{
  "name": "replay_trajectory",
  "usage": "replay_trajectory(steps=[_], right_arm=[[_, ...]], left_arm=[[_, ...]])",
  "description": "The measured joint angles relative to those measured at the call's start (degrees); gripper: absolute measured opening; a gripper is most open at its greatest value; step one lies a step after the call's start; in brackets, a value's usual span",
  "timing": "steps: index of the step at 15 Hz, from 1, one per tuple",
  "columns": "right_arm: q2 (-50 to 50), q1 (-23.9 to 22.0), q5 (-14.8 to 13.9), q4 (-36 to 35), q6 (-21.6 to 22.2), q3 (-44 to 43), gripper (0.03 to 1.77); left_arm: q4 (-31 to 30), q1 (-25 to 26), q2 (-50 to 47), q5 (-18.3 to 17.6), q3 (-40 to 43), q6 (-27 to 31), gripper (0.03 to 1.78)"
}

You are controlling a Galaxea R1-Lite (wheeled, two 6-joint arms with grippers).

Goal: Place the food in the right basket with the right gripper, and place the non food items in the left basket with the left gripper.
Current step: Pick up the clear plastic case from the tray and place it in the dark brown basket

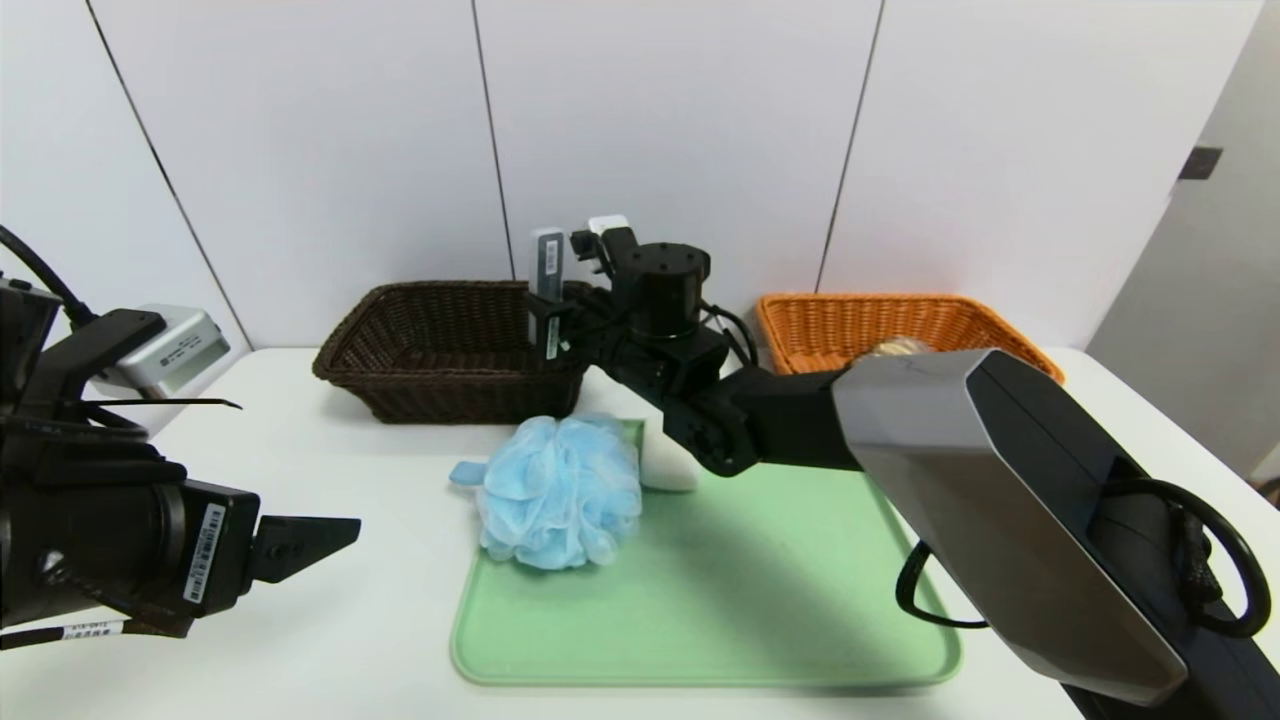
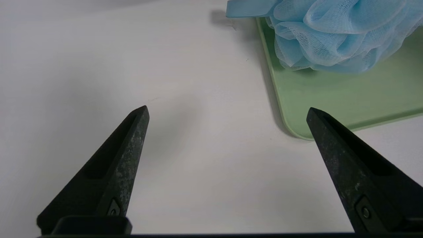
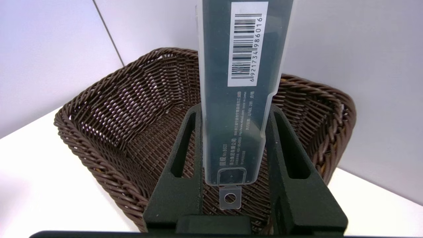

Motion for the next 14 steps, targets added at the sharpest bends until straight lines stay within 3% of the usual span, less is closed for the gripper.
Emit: replay_trajectory(steps=[3, 9, 14], right_arm=[[0.3, -0.2, 0.0, 0.0, 0.1, 0.0, 0.54], [0.2, -0.3, 0.6, 0.0, 0.2, 0.0, 1.15], [-5.4, -0.5, 0.1, 3.4, -0.3, 0.0, 1.42]], left_arm=[[0.0, 0.2, -0.1, 0.0, 0.3, 0.0, 1.69], [-0.1, 0.7, -0.1, 0.0, 0.4, 0.1, 1.69], [-0.3, 1.3, -0.9, 2.1, -0.4, 1.8, 1.69]])
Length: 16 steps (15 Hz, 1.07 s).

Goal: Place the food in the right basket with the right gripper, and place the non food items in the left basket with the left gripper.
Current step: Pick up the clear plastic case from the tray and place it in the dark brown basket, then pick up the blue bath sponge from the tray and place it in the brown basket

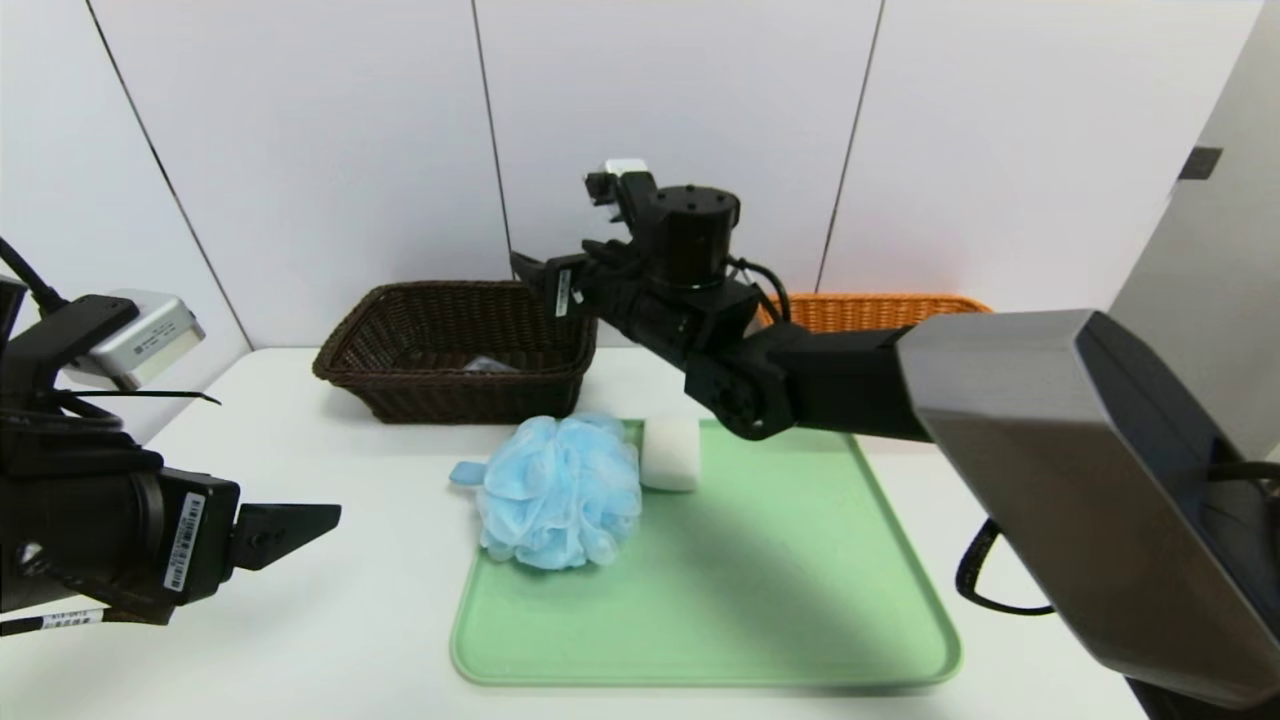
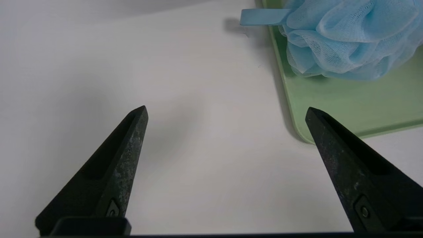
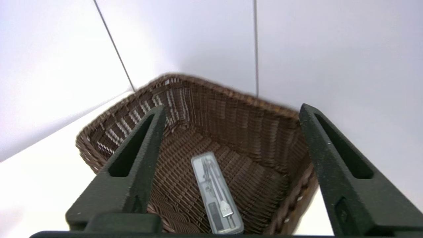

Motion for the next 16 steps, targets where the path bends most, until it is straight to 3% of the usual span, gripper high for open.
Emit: replay_trajectory(steps=[4, 9, 11, 14, 16], right_arm=[[-11.7, -0.5, -2.1, 18.6, -1.7, 0.0, 1.53], [-28.1, -4.8, -3.4, 52.5, -3.0, 0.5, 1.62], [-33.5, -8.0, -3.8, 63.4, -4.2, 3.6, 1.64], [-40.6, -12.9, -8.1, 68.0, -4.7, 11.1, 1.66], [-45.3, -14.5, -10.6, 68.2, -4.8, 18.0, 1.67]], left_arm=[[-2.7, -0.1, 0.0, 2.2, -3.0, 4.9, 1.69], [3.8, -1.5, 3.9, 2.8, -13.0, 1.7, 1.69], [3.6, -2.8, 5.6, 3.2, -14.4, 1.3, 1.69], [3.2, -5.1, 8.6, 3.2, -16.4, 0.0, 1.69], [5.3, -7.9, 11.8, 3.2, -20.6, -4.9, 1.69]])
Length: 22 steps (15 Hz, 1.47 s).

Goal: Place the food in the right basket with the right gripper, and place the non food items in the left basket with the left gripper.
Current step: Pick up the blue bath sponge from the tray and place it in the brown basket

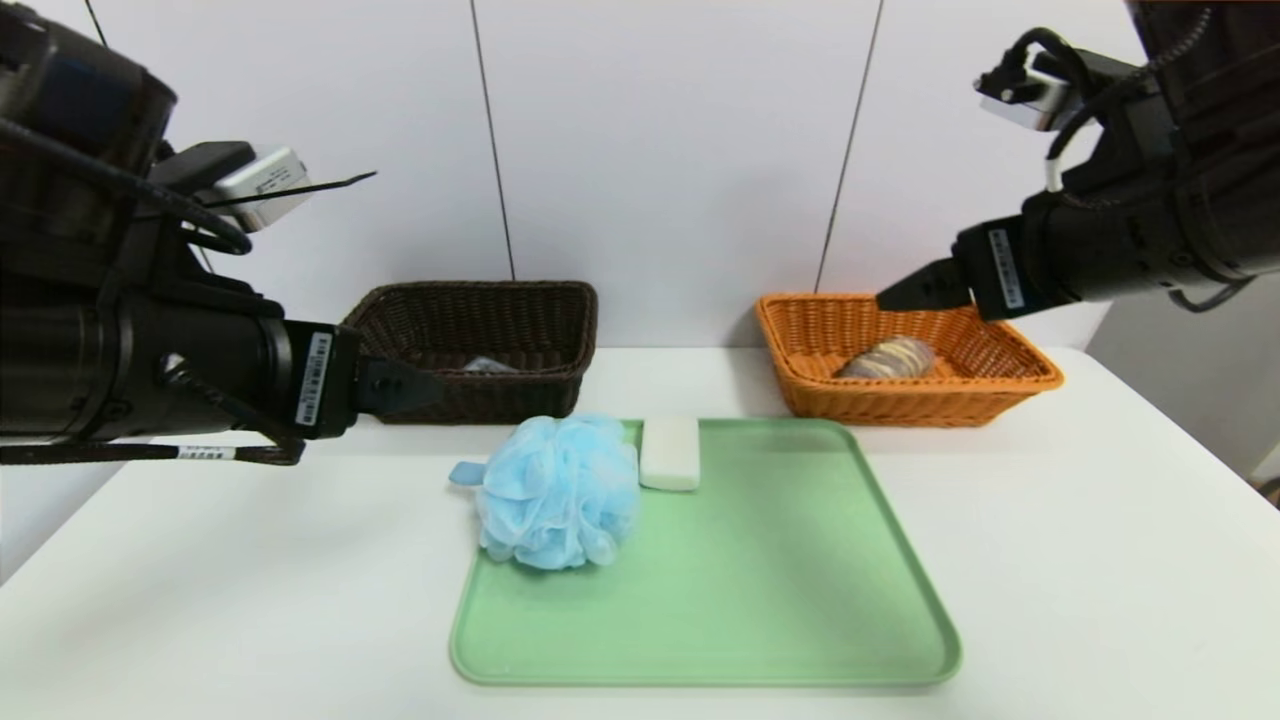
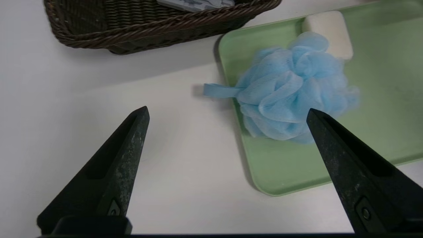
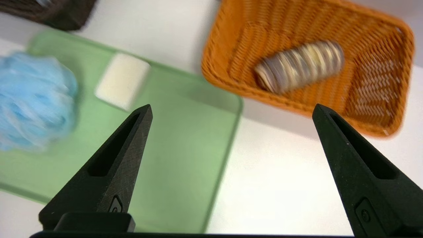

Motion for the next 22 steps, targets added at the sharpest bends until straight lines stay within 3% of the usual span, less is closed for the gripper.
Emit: replay_trajectory(steps=[4, 10, 14, 15, 19, 22], right_arm=[[-7.7, -1.8, -3.4, 0.0, 0.6, 12.6, 1.69], [-11.2, -4.7, -4.1, 0.6, 5.0, 20.4, 1.69], [-9.8, -7.4, -3.4, 0.1, 5.6, 24.7, 1.69], [-8.6, -8.6, -2.2, -0.7, 5.5, 24.8, 1.69], [-4.6, -11.3, 9.3, -8.3, 4.6, 25.0, 1.69], [-2.8, -11.6, 9.9, -8.4, 4.2, 25.1, 1.69]], left_arm=[[10.5, -4.4, 8.3, -2.6, -12.9, -6.0, 1.69], [13.7, -8.4, 22.0, -4.0, -23.9, -9.8, 1.69], [15.2, -9.1, 29.2, -6.9, -27.8, -11.0, 1.69], [15.4, -9.1, 30.6, -6.9, -28.1, -11.0, 1.69], [15.5, -9.1, 33.5, -6.6, -28.3, -10.7, 1.69], [17.4, -9.1, 34.9, -6.0, -28.4, -9.6, 1.69]])
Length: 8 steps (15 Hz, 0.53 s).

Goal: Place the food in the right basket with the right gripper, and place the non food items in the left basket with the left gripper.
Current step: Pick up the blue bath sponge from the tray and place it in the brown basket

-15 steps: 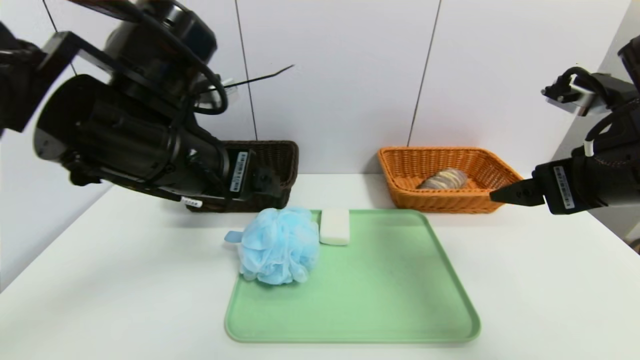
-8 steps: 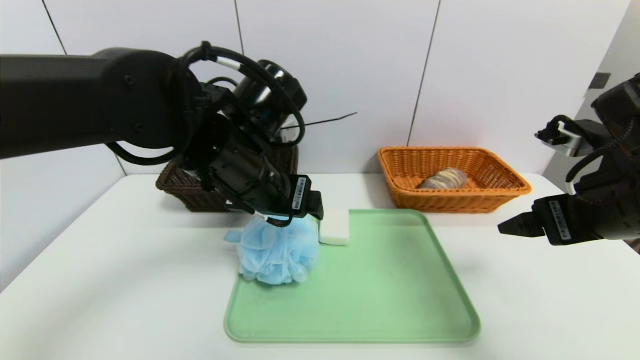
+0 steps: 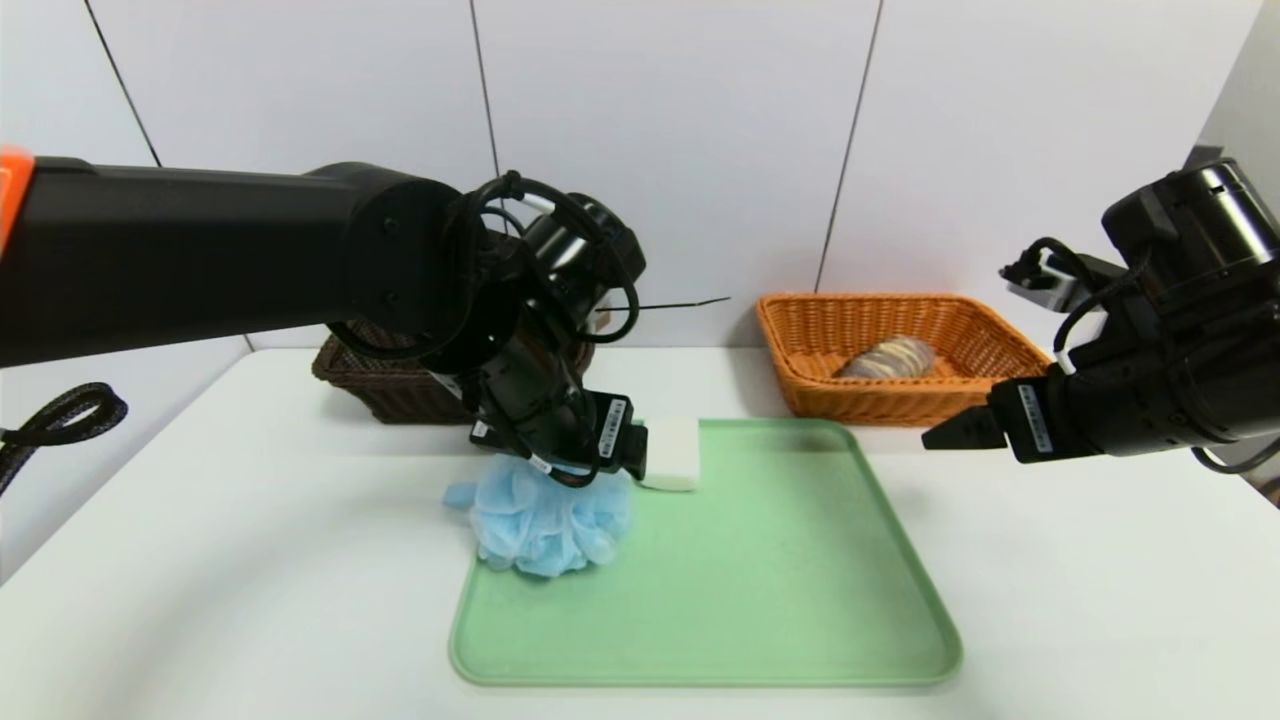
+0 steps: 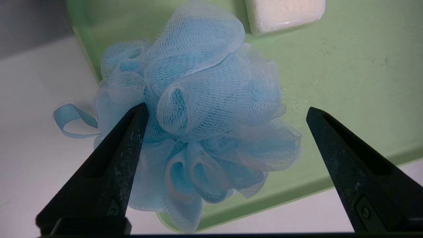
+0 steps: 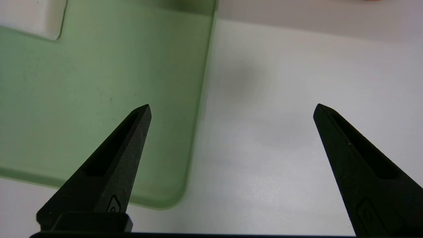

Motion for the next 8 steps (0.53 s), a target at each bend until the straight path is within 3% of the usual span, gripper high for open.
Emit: replay_trajectory(steps=[8], right_arm=[[0.8, -1.7, 0.2, 0.0, 0.0, 1.0, 1.69]], left_arm=[[-0.2, 0.0, 4.1, 0.6, -0.2, 0.2, 1.69]])
